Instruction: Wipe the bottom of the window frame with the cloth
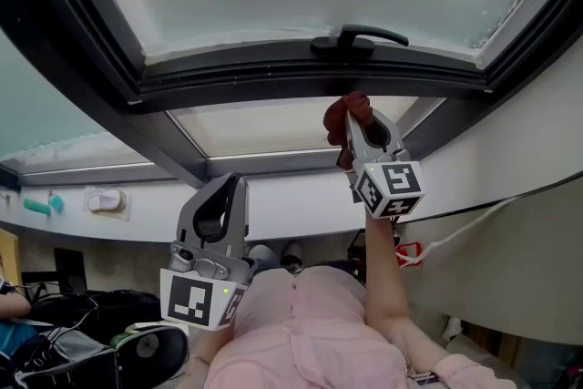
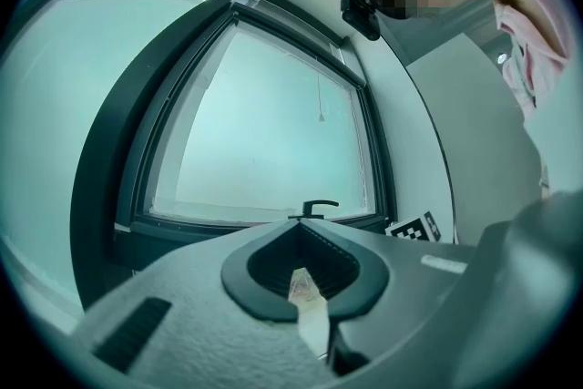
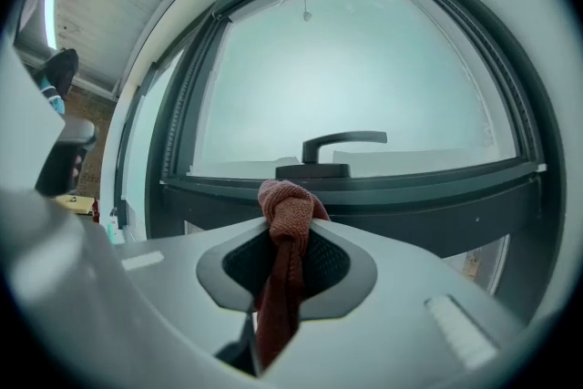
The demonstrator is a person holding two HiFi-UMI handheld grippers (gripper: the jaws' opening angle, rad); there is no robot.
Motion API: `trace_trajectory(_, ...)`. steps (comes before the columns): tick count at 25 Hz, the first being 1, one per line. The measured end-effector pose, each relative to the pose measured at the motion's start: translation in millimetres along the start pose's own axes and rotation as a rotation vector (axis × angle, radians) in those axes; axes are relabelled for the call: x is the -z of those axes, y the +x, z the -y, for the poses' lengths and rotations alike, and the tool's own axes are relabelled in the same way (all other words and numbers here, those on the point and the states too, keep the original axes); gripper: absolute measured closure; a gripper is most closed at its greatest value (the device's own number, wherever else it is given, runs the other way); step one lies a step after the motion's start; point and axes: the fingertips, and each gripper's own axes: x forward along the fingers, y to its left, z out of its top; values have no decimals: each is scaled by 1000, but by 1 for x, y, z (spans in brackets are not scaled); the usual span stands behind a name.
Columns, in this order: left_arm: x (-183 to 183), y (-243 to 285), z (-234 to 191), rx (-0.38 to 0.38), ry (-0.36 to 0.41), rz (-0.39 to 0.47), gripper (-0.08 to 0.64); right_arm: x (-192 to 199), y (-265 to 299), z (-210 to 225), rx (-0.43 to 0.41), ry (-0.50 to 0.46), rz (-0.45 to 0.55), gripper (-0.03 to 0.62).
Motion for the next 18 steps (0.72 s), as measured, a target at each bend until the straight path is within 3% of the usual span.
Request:
trace_trajectory(3,4,-5,-5,16,-11,-8,561,-13,-23,-16,-47,10,14,528)
trace_trajectory(6,6,-11,-15,33,-32,-22,561,-32,-47,-23,-41,27,30,528)
trace_trajectory(11,0,-19,-35,66,-50,-41,561,-55,-71,-28,33,12,44,528)
trace_trajectory(18,1,-29,-52,121,-39,-46,561,-56,-75,-34,116,-6,41,528)
